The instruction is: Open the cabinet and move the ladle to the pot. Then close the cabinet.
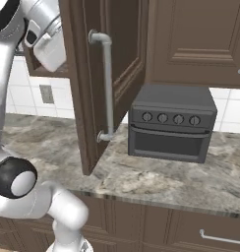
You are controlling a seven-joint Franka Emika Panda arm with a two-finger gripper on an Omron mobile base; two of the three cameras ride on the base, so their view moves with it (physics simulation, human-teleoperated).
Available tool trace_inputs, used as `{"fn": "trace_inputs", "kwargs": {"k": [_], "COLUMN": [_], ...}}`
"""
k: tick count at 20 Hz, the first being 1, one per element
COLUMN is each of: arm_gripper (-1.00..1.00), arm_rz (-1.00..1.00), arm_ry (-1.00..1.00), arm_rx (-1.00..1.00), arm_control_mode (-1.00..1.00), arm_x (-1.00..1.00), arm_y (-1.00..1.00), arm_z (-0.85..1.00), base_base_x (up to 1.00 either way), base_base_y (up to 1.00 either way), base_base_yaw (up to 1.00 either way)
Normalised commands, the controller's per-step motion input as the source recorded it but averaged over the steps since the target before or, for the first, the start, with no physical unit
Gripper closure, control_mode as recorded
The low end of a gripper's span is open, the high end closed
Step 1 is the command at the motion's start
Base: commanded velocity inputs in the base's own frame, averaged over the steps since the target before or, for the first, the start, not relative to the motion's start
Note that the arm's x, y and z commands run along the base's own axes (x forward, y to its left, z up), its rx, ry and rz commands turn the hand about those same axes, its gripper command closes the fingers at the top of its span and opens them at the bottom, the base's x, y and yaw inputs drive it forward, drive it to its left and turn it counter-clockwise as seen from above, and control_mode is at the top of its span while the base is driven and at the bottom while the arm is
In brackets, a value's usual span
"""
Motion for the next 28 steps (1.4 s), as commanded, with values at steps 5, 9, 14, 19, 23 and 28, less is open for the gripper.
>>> {"fn": "trace_inputs", "kwargs": {"k": [5, 9, 14, 19, 23, 28], "arm_gripper": [-1.00, -1.00, -1.00, -1.00, -1.00, -1.00], "arm_rz": [0.00, 0.00, 0.09, 0.21, 0.30, 0.40], "arm_ry": [-0.38, -0.41, -0.48, -0.33, 0.08, 0.15], "arm_rx": [0.03, 0.00, -0.03, -0.01, 0.00, 0.00], "arm_control_mode": [-1.00, -1.00, -1.00, -1.00, -1.00, -1.00], "arm_x": [-0.20, 0.00, -0.10, -0.03, 0.01, 0.03], "arm_y": [-1.00, -0.18, 0.66, 0.76, 0.63, 0.37], "arm_z": [-0.54, -0.13, -0.20, -0.70, -0.75, -0.13], "base_base_x": [0.00, 0.00, 0.00, 0.00, 0.00, 0.00], "base_base_y": [0.00, 0.00, 0.00, 0.00, 0.00, 0.00], "base_base_yaw": [0.00, 0.00, 0.00, 0.00, 0.00, 0.00]}}
